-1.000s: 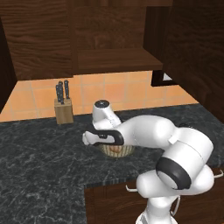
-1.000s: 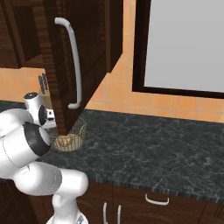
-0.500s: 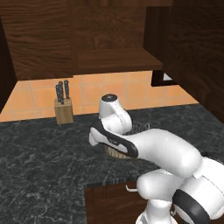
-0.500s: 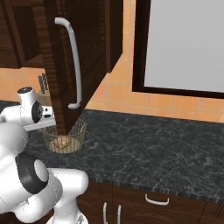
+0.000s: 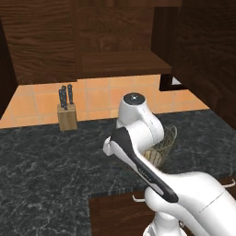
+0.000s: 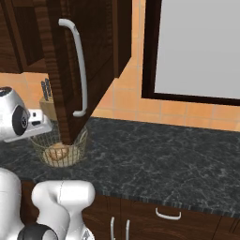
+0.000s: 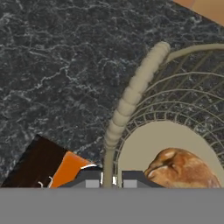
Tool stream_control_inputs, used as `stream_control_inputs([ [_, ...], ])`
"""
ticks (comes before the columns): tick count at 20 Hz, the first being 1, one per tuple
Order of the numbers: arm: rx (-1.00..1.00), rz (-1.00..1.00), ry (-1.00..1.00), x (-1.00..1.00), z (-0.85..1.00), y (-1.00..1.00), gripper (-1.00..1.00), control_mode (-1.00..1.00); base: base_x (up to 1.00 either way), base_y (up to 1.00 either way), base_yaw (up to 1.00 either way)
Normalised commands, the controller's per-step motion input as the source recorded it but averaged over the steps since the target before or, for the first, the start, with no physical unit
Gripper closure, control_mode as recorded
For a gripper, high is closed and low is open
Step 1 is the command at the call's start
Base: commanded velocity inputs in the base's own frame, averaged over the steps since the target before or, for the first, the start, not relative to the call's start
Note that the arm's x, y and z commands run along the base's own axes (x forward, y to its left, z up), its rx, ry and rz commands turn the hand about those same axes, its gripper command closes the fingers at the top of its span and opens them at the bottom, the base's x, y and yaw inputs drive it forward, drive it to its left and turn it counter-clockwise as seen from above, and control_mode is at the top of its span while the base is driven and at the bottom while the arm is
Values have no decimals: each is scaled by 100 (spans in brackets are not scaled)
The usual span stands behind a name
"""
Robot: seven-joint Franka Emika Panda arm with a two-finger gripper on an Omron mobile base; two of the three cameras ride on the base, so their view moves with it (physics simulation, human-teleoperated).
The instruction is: Open the cabinet, pick up the bread from the cabinet and place it in the basket. Then move the basket to the dining counter.
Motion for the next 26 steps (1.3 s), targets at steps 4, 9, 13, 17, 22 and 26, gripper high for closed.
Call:
stream_control_inputs([
  [4,-8,3,-2,-42,79,-29,100,-100,0,0,0],
  [9,-8,0,2,-13,32,-31,100,-100,0,0,0],
  [13,-1,0,6,0,0,-4,100,-100,0,0,0],
  [17,0,0,0,0,0,0,100,-100,0,0,0],
  [22,0,0,0,0,0,0,100,-100,0,0,0],
  [26,0,0,0,-10,0,0,100,100,-57,-1,0],
])
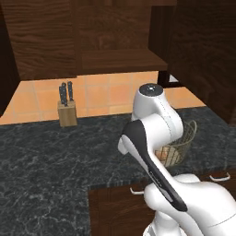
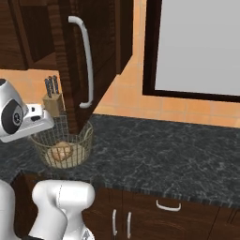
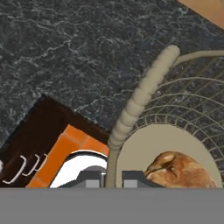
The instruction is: Open the cabinet, pick up the bread from the cabinet and place it in the basket. Then move the basket to the dining counter.
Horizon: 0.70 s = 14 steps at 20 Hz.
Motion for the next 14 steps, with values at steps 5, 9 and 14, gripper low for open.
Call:
stream_control_inputs([
  [5,0,0,0,0,0,0,100,100,-91,-2,-1],
  [9,0,0,0,0,0,0,100,100,-76,-14,-10],
  [14,0,0,0,0,0,0,100,100,-43,-76,-42],
])
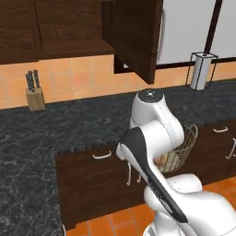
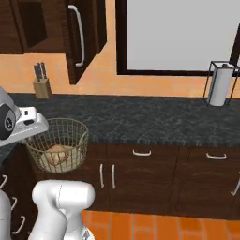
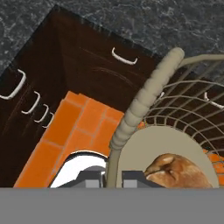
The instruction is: Open the cabinet, pick up the bread from the cabinet and place it in the basket. Then move the basket to the dining counter.
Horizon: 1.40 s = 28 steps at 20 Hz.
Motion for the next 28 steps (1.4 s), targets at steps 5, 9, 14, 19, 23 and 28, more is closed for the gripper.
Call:
stream_control_inputs([
  [5,0,0,0,0,0,0,100,100,0,-100,-66],
  [9,0,0,0,0,0,0,100,100,0,-99,-72],
  [14,0,0,0,0,0,0,100,100,3,-91,-78],
  [19,0,0,0,0,0,0,100,100,12,-65,-80],
  [23,0,0,0,0,0,0,100,100,3,-40,-87],
  [28,0,0,0,0,0,0,100,100,0,3,-92],
])
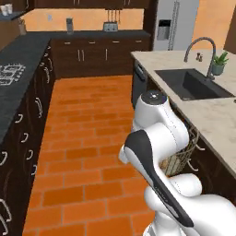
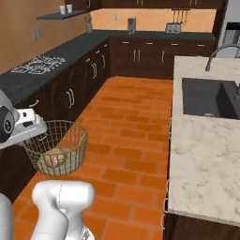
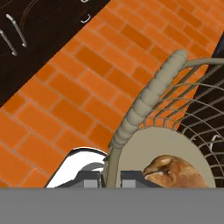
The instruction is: Open the cabinet, pick up the bread from the cabinet and place it in the basket. Then move the basket to the dining counter.
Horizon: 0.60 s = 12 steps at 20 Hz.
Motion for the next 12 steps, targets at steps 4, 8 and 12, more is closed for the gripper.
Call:
stream_control_inputs([
  [4,0,0,0,0,0,0,100,100,0,13,-90],
  [8,0,0,0,0,0,0,100,100,12,22,-88],
  [12,0,0,0,0,0,0,100,100,11,48,-76],
])
